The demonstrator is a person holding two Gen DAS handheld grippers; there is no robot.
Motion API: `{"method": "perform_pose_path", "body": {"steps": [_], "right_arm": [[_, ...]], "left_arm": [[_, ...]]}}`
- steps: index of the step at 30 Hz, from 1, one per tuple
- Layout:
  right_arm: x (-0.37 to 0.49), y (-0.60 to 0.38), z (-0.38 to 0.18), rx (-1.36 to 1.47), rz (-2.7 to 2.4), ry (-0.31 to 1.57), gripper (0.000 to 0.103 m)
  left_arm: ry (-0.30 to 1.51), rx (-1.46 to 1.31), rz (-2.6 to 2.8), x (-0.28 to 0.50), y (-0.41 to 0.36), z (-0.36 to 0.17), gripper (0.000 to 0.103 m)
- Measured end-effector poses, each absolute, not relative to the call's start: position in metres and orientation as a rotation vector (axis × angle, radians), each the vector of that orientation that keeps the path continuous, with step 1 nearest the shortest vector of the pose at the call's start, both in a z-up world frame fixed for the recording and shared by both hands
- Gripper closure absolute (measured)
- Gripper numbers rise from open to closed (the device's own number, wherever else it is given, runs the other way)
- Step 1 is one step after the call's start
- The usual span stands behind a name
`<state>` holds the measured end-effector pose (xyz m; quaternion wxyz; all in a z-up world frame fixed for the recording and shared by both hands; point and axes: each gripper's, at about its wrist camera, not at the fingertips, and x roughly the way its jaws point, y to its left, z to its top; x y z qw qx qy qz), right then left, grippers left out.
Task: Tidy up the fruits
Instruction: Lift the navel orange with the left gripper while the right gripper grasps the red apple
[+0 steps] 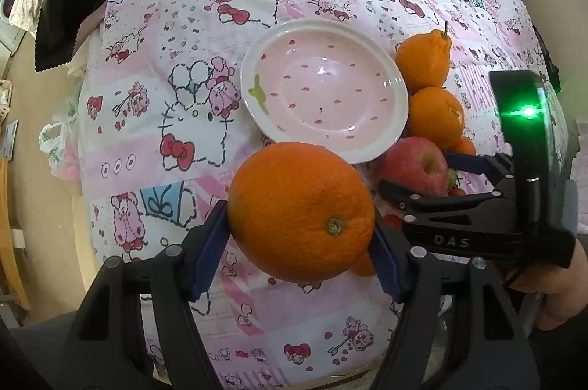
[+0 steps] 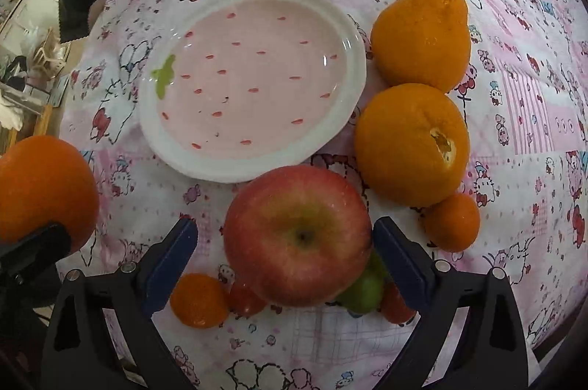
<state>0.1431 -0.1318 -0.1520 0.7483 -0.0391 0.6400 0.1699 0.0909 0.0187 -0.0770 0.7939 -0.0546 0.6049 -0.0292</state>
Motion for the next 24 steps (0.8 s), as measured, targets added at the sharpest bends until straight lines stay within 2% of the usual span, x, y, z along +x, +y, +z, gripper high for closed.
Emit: {"method": "perform_pose_path", "body": {"steps": [6, 10, 24], "right_arm": [[0.15, -0.13, -0.169, -0.089, 0.357, 1.448, 0.005], [0.153, -0.129, -0.171, -0.12, 0.341, 1.433, 0.015], [0.134, -0.153, -0.135, -0.039, 0.382, 1.362, 0.016]], "left_arm": [[1.31, -0.123, -0.058, 0.096, 0.017, -0.082, 0.036], [1.311, -0.11, -0.055, 0.097, 0.016, -0.084, 0.036], [1.242, -0.095, -0.036, 0.095, 0.024, -0.079, 0.036]]}}
